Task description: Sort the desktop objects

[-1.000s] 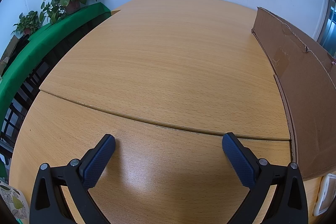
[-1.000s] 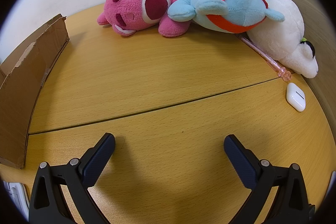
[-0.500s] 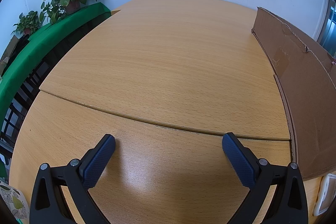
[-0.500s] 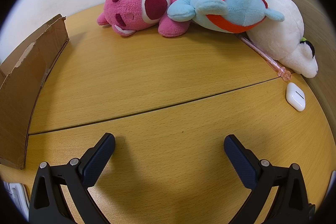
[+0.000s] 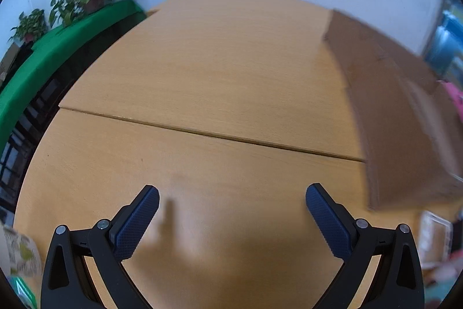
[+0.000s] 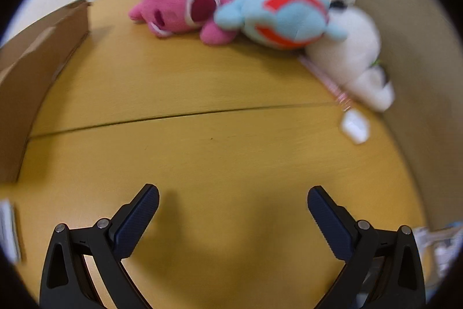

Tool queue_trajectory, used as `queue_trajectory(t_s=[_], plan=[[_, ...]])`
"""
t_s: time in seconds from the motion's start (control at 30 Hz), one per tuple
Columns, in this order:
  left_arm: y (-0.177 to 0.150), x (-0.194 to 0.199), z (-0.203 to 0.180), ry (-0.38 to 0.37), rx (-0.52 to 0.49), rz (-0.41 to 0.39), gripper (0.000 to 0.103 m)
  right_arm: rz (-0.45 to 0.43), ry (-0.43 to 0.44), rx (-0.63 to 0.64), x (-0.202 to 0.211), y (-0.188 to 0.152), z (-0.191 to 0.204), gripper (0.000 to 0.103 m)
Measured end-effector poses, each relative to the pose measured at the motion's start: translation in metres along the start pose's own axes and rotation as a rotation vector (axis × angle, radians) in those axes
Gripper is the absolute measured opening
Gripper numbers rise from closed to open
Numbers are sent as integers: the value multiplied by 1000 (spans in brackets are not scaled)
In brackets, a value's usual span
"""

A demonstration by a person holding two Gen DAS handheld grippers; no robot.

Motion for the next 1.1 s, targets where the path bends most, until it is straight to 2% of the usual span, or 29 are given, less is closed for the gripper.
queue_trajectory(t_s=[0.1, 0.2, 0.23, 0.3, 0.4, 0.47, 0.53, 0.63, 0.73, 0.83, 0.87, 0.93, 1.0, 1.07, 1.1], plan=[[-7, 55, -32, -75, -62, -60, 103, -68, 82, 82, 54, -6, 15, 102], [-20, 102, -72, -190, -114, -88, 103, -151, 231, 216, 125, -19, 61, 102], [-27, 114, -86, -249, -122, -90, 103, -168, 273, 250, 140, -25, 75, 102], [-41, 130, -118, -394, -127, -91, 103, -203, 422, 342, 186, -44, 124, 102], [-58, 131, -150, -535, -77, -76, 103, -169, 683, 462, 232, -83, 192, 102], [-66, 118, -161, -580, -39, -27, 102, -118, 823, 536, 251, -115, 235, 102], [-78, 104, -166, -607, 3, 36, 100, -95, 910, 617, 266, -143, 270, 102], [-89, 92, -175, -692, 42, 52, 99, -63, 940, 671, 265, -161, 300, 102], [-90, 82, -170, -736, 90, 57, 96, -12, 990, 678, 256, -169, 321, 102], [-90, 84, -176, -765, 64, 56, 90, 67, 1011, 711, 247, -190, 337, 102], [-90, 85, -177, -764, 47, 53, 88, 88, 1003, 727, 244, -199, 341, 103], [-91, 89, -175, -776, 28, 47, 84, 45, 936, 765, 244, -210, 345, 103], [-92, 91, -173, -783, 27, 45, 82, 62, 915, 757, 239, -211, 344, 100], [-92, 93, -174, -783, 22, 44, 77, 65, 895, 733, 236, -208, 339, 90], [-91, 95, -174, -780, 17, 42, 75, 62, 890, 735, 237, -210, 340, 89]])
Point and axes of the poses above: each gripper's, at about its wrist camera, not at the fingertips, and x roughly against the way its jaws point, z to its left, y to its top, the point moved 8 cm from there along -x, roughly the way its jaws point, and after that the axes turned 11 degrees about -x, right-handed, at the moved point
